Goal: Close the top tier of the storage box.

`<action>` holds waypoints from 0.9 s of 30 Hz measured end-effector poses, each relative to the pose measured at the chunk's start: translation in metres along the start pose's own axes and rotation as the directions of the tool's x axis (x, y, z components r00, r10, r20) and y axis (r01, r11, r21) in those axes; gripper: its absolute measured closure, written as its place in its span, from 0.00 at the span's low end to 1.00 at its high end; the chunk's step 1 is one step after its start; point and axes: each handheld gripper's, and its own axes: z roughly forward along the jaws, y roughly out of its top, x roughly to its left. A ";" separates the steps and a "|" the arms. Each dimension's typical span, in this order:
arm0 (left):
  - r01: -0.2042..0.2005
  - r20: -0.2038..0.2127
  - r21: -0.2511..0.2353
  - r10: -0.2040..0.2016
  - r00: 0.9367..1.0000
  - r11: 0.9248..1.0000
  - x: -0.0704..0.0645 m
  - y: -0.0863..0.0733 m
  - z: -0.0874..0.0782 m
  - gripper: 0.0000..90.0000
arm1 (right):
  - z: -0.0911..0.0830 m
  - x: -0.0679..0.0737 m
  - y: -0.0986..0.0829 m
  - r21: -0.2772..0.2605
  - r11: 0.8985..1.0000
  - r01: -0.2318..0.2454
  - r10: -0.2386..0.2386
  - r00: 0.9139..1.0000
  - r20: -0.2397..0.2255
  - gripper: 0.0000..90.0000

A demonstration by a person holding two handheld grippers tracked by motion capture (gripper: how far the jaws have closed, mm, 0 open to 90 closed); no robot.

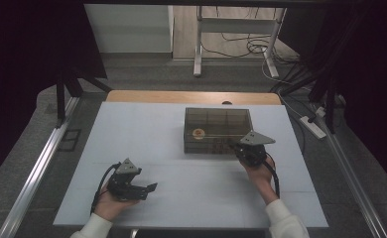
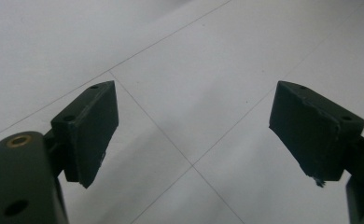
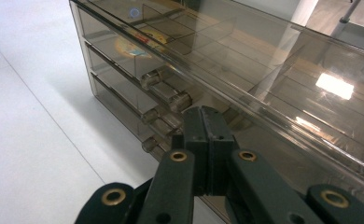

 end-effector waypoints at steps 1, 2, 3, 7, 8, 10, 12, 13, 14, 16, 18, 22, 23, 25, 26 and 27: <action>0.002 -0.001 -0.001 -0.002 1.000 1.000 0.000 0.000 0.000 0.18 | -0.001 0.000 0.000 -0.001 1.000 -0.002 0.002 1.000 -0.005 0.99; 0.003 0.000 -0.003 -0.003 1.000 1.000 0.000 0.000 0.000 0.18 | -0.001 0.000 0.000 -0.001 1.000 -0.002 0.002 1.000 -0.010 0.99; 0.002 0.000 -0.004 -0.002 1.000 1.000 0.000 0.000 0.000 0.18 | -0.002 0.000 0.000 0.001 1.000 -0.002 0.002 1.000 -0.012 0.99; 0.004 0.000 0.001 -0.004 1.000 1.000 0.000 -0.001 0.001 0.18 | -0.003 0.001 -0.002 0.005 1.000 0.000 0.000 1.000 -0.027 0.99; 0.004 -0.002 0.003 -0.004 1.000 1.000 0.000 -0.002 0.001 0.18 | -0.004 0.001 -0.002 0.004 1.000 -0.001 0.001 0.999 -0.034 0.99; 0.011 -0.006 -0.003 -0.011 1.000 1.000 0.000 -0.003 0.000 0.18 | -0.005 0.002 -0.003 0.005 1.000 -0.003 0.003 0.999 -0.045 0.99; 0.013 -0.008 -0.009 -0.013 1.000 1.000 0.001 -0.003 -0.001 0.18 | -0.007 0.003 -0.004 0.007 1.000 0.002 -0.002 0.998 -0.059 0.99; 0.013 -0.010 -0.008 -0.013 1.000 1.000 0.001 -0.003 -0.001 0.18 | -0.007 0.004 -0.005 0.009 1.000 0.009 -0.009 0.998 -0.063 0.99; 0.013 -0.010 -0.005 -0.013 1.000 1.000 0.001 -0.003 -0.001 0.18 | -0.008 0.005 -0.005 0.011 1.000 0.014 -0.013 0.998 -0.069 0.99; 0.009 -0.009 -0.001 -0.009 1.000 1.000 0.000 -0.003 0.000 0.18 | -0.011 0.005 -0.006 0.012 1.000 0.019 -0.018 0.997 -0.075 0.98; 0.008 -0.008 0.000 -0.008 1.000 1.000 0.000 -0.003 0.001 0.18 | -0.014 0.005 -0.008 0.008 1.000 0.015 -0.015 0.997 -0.075 0.98; 0.007 -0.008 -0.003 -0.007 1.000 1.000 0.001 -0.003 0.001 0.18 | -0.019 0.005 -0.012 0.022 1.000 0.002 -0.001 0.997 -0.080 0.82; 0.008 -0.008 -0.002 -0.008 1.000 1.000 0.001 -0.003 0.001 0.18 | -0.021 0.005 -0.013 0.022 1.000 -0.002 0.004 0.997 -0.077 0.73; 0.010 -0.007 -0.002 -0.010 1.000 1.000 0.001 -0.003 0.002 0.18 | -0.024 0.005 -0.015 0.018 1.000 -0.023 0.024 0.998 -0.066 0.56; 0.010 -0.006 -0.002 -0.010 1.000 1.000 0.001 -0.003 0.002 0.18 | -0.026 0.005 -0.017 0.025 0.999 -0.032 0.033 0.998 -0.062 0.48; 0.009 -0.006 -0.002 -0.009 1.000 1.000 0.001 -0.003 0.002 0.18 | -0.028 0.005 -0.018 0.034 0.999 -0.033 0.035 0.998 -0.056 0.44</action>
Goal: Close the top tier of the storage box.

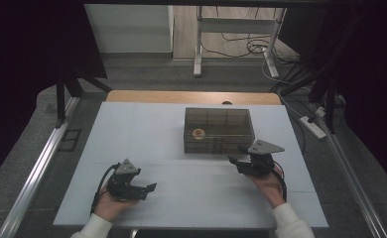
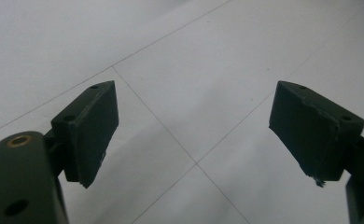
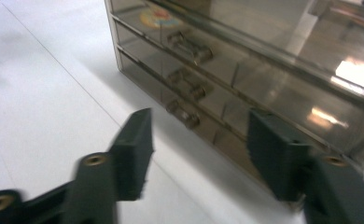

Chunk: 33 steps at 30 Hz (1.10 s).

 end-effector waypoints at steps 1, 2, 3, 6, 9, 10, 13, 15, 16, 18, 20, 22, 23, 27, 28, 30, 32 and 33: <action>-0.002 0.000 0.000 0.002 1.000 1.000 0.000 0.000 0.000 0.18 | -0.002 0.000 -0.001 0.005 1.000 -0.006 0.006 1.000 0.006 0.41; -0.005 0.000 -0.001 0.005 1.000 1.000 0.000 0.000 0.000 0.18 | -0.004 0.000 -0.003 0.004 1.000 -0.014 0.014 1.000 0.008 0.39; -0.007 0.001 -0.002 0.007 1.000 1.000 0.000 0.000 0.000 0.18 | -0.007 -0.001 -0.005 0.007 1.000 -0.020 0.020 1.000 0.008 0.38; -0.008 -0.002 -0.004 0.008 1.000 1.000 0.000 0.000 -0.001 0.18 | -0.014 -0.001 -0.009 0.009 1.000 -0.025 0.025 1.000 0.011 0.36; -0.006 -0.006 -0.011 0.006 1.000 1.000 0.000 0.000 -0.002 0.18 | -0.023 0.000 -0.014 0.006 0.999 -0.035 0.035 0.999 -0.004 0.35; -0.006 -0.007 -0.012 0.006 1.000 1.000 0.000 0.000 -0.002 0.18 | -0.026 0.001 -0.016 0.006 1.000 -0.030 0.030 1.000 -0.005 0.34; -0.005 -0.007 -0.011 0.005 1.000 1.000 0.000 0.000 -0.001 0.18 | -0.036 0.003 -0.025 0.003 1.000 -0.028 0.028 0.999 -0.021 0.34; -0.006 -0.008 -0.009 0.006 1.000 1.000 0.000 0.000 -0.001 0.18 | -0.043 0.004 -0.031 0.005 1.000 -0.019 0.019 0.999 -0.034 0.34; -0.006 -0.008 -0.008 0.006 1.000 1.000 0.000 0.000 -0.001 0.18 | -0.046 0.005 -0.034 0.010 1.000 -0.017 0.017 0.999 -0.036 0.34; -0.007 -0.010 -0.007 0.006 1.000 1.000 0.000 0.000 -0.001 0.18 | -0.052 0.005 -0.040 0.017 1.000 -0.015 0.016 0.999 -0.038 0.33; -0.004 -0.011 -0.007 0.004 1.000 1.000 0.000 0.000 -0.001 0.18 | -0.058 0.005 -0.046 0.027 0.999 -0.024 0.025 0.999 -0.035 0.33; -0.004 -0.012 -0.009 0.004 1.000 1.000 0.000 0.000 -0.001 0.18 | -0.063 0.003 -0.053 0.036 0.999 -0.036 0.037 0.999 -0.039 0.33; -0.004 -0.013 -0.010 0.004 1.000 1.000 0.000 0.000 -0.001 0.18 | -0.065 0.003 -0.056 0.040 0.999 -0.037 0.039 0.999 -0.035 0.33; -0.004 -0.017 -0.015 0.004 1.000 1.000 0.000 0.000 -0.002 0.18 | -0.073 0.001 -0.062 0.046 0.998 -0.040 0.042 0.999 -0.035 0.33; -0.005 -0.017 -0.015 0.004 1.000 1.000 0.000 0.000 -0.002 0.18 | -0.074 0.001 -0.063 0.047 0.998 -0.041 0.042 0.999 -0.034 0.33; -0.004 -0.015 -0.015 0.004 1.000 1.000 0.000 0.000 -0.002 0.18 | -0.075 0.001 -0.064 0.045 0.998 -0.038 0.040 0.999 -0.036 0.33; -0.005 -0.013 -0.011 0.005 1.000 1.000 0.000 0.000 -0.001 0.18 | -0.074 0.001 -0.064 0.042 0.998 -0.035 0.037 0.999 -0.039 0.32; -0.007 -0.012 -0.011 0.006 1.000 1.000 0.000 0.000 0.000 0.18 | -0.074 0.001 -0.063 0.043 0.998 -0.034 0.036 0.998 -0.042 0.32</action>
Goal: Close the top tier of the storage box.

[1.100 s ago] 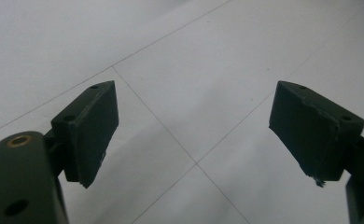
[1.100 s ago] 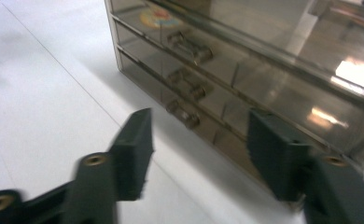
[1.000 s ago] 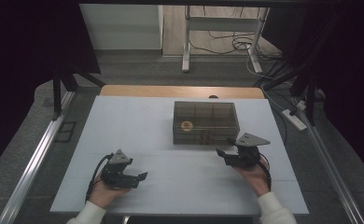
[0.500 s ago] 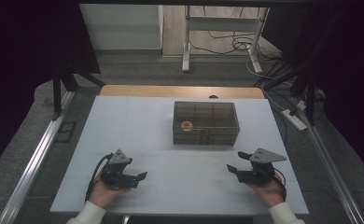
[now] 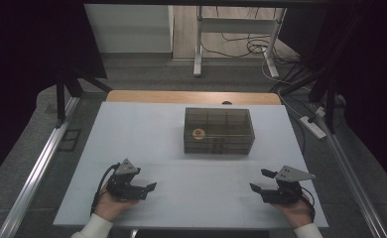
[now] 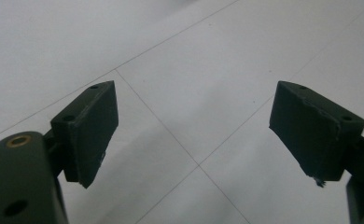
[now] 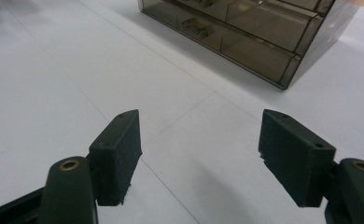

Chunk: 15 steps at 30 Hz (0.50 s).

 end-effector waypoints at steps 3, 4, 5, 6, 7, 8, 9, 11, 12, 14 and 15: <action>0.000 0.001 0.000 0.000 1.000 1.000 0.000 0.000 0.000 0.18 | 0.002 0.000 -0.001 0.013 1.000 0.005 -0.005 1.000 -0.005 0.32; 0.000 0.001 -0.001 0.000 1.000 1.000 0.000 0.000 0.000 0.18 | 0.003 0.000 -0.001 0.016 1.000 0.006 -0.006 1.000 -0.002 0.32; 0.000 0.001 -0.001 0.000 1.000 1.000 0.000 0.000 0.000 0.18 | 0.003 0.000 -0.001 0.017 1.000 0.006 -0.006 1.000 -0.002 0.32; -0.001 0.001 -0.002 0.001 1.000 1.000 0.000 0.000 -0.001 0.18 | 0.003 0.000 -0.001 0.016 1.000 0.006 -0.006 1.000 -0.001 0.32; 0.000 0.001 -0.002 0.000 1.000 1.000 0.000 0.000 -0.001 0.18 | 0.002 -0.001 -0.001 0.016 1.000 0.007 -0.007 1.000 0.001 0.32; -0.001 0.001 -0.003 0.001 1.000 1.000 0.000 0.000 -0.001 0.18 | 0.002 -0.001 -0.001 0.015 1.000 0.007 -0.007 1.000 -0.001 0.32; -0.001 0.001 -0.003 0.001 1.000 1.000 0.000 0.000 -0.001 0.18 | 0.002 0.000 -0.001 0.014 1.000 0.008 -0.008 1.000 0.000 0.33; -0.002 0.002 -0.004 0.002 1.000 1.000 0.000 0.000 -0.001 0.18 | 0.002 0.000 -0.001 0.017 1.000 0.010 -0.010 1.000 -0.002 0.33; -0.002 0.003 -0.005 0.002 1.000 1.000 0.000 0.000 -0.001 0.18 | 0.003 0.000 -0.001 0.019 1.000 0.009 -0.009 1.000 -0.003 0.33; -0.001 0.003 -0.005 0.001 1.000 1.000 0.000 0.000 -0.001 0.18 | 0.003 0.000 -0.001 0.021 1.000 0.009 -0.009 1.000 -0.003 0.33; -0.001 0.003 -0.005 0.001 1.000 1.000 0.000 0.000 -0.001 0.18 | 0.003 0.000 -0.001 0.021 1.000 0.010 -0.010 1.000 -0.003 0.33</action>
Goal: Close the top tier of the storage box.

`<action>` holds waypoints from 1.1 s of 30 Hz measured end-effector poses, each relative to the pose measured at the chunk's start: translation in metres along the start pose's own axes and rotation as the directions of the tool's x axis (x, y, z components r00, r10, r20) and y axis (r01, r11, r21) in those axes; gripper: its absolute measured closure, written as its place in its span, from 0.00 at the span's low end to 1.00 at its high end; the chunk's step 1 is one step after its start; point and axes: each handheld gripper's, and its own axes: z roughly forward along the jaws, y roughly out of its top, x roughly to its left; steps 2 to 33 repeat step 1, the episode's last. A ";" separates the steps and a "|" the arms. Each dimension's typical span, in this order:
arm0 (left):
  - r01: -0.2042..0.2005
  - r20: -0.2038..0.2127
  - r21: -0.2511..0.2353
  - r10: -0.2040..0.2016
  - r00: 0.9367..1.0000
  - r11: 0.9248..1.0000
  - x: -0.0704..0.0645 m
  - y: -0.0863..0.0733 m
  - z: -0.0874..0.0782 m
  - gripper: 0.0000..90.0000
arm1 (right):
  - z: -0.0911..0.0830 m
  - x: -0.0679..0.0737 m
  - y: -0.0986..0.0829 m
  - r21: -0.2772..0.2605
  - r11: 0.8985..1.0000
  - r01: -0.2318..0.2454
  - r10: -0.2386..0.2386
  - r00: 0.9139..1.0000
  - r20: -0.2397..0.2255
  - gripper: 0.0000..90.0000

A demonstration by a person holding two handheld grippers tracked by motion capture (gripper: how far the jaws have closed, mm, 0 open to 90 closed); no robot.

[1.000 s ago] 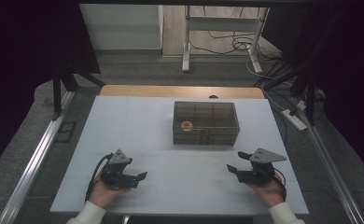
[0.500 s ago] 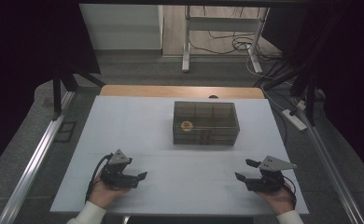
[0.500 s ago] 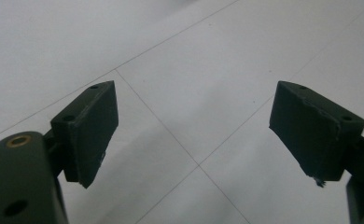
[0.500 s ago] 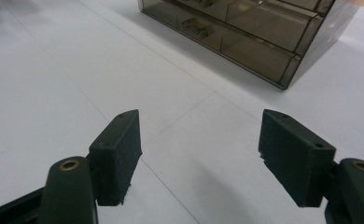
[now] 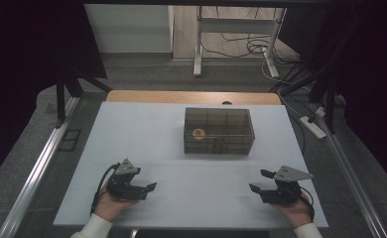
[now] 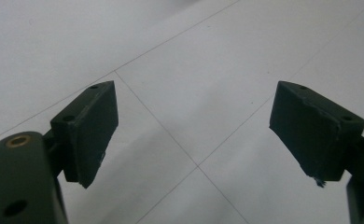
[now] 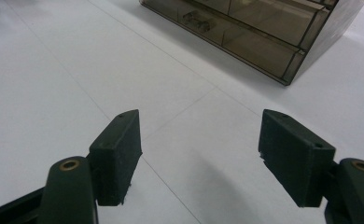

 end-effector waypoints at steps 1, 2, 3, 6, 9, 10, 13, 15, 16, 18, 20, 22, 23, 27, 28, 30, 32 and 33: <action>0.000 0.000 0.000 0.000 1.000 1.000 0.000 0.000 0.000 0.18 | 0.000 0.000 0.000 -0.002 1.000 -0.001 0.001 1.000 -0.001 0.33; 0.000 0.000 0.000 0.000 1.000 1.000 0.000 0.000 0.000 0.18 | 0.000 0.000 0.000 -0.002 1.000 -0.001 0.001 1.000 -0.001 0.33; 0.000 0.000 0.000 0.000 1.000 1.000 0.000 0.000 0.000 0.18 | 0.000 0.000 0.000 -0.002 1.000 -0.001 0.001 1.000 -0.001 0.33; 0.000 0.000 0.000 0.000 1.000 1.000 0.000 0.000 0.000 0.18 | 0.000 0.000 0.000 -0.002 1.000 -0.001 0.001 1.000 -0.001 0.33; 0.000 0.000 0.000 0.000 1.000 1.000 0.000 0.000 0.000 0.18 | 0.000 0.000 0.000 -0.002 1.000 -0.001 0.001 1.000 -0.001 0.33; 0.000 0.000 0.000 0.000 1.000 1.000 0.000 0.000 0.000 0.18 | 0.000 0.000 0.000 -0.002 1.000 -0.001 0.001 1.000 -0.001 0.33; 0.000 0.000 0.000 0.000 1.000 1.000 0.000 0.000 0.000 0.18 | 0.000 0.000 0.000 -0.002 1.000 -0.001 0.001 1.000 -0.001 0.33; 0.000 0.000 0.000 0.000 1.000 1.000 0.000 0.000 0.000 0.18 | 0.000 0.000 0.000 -0.002 1.000 -0.001 0.001 1.000 -0.001 0.33; 0.000 0.000 0.000 0.000 1.000 1.000 0.000 0.000 0.000 0.18 | 0.000 0.000 0.000 -0.002 1.000 -0.001 0.001 1.000 -0.001 0.33; 0.000 0.000 0.000 0.000 1.000 1.000 0.000 0.000 0.000 0.18 | 0.000 0.000 0.000 -0.002 1.000 -0.001 0.001 1.000 -0.001 0.33; 0.000 0.000 0.000 0.000 1.000 1.000 0.000 0.000 0.000 0.18 | 0.000 0.000 0.000 -0.002 1.000 -0.001 0.001 1.000 -0.001 0.33; 0.000 0.000 0.000 0.000 1.000 1.000 0.000 0.000 0.000 0.18 | 0.000 0.000 0.000 -0.002 1.000 -0.001 0.001 1.000 -0.001 0.33; 0.000 0.000 0.000 0.000 1.000 1.000 0.000 0.000 0.000 0.18 | 0.000 0.000 0.000 -0.002 1.000 -0.001 0.001 1.000 -0.001 0.33; 0.000 0.000 0.000 0.000 1.000 1.000 0.000 0.000 0.000 0.18 | 0.000 0.000 0.000 -0.002 1.000 -0.001 0.001 1.000 -0.001 0.33; 0.000 0.000 0.000 0.000 1.000 1.000 0.000 0.000 0.000 0.18 | 0.000 0.000 0.000 -0.002 1.000 -0.001 0.001 1.000 -0.001 0.33; 0.000 0.000 0.000 0.000 1.000 1.000 0.000 0.000 0.000 0.18 | 0.000 0.000 0.000 -0.002 1.000 -0.001 0.001 1.000 -0.001 0.33; 0.000 0.000 0.000 0.000 1.000 1.000 0.000 0.000 0.000 0.18 | 0.000 0.000 0.000 -0.002 1.000 -0.001 0.001 1.000 -0.001 0.33; 0.000 0.000 0.000 0.000 1.000 1.000 0.000 0.000 0.000 0.18 | 0.000 0.000 0.000 -0.002 1.000 -0.001 0.001 1.000 -0.001 0.33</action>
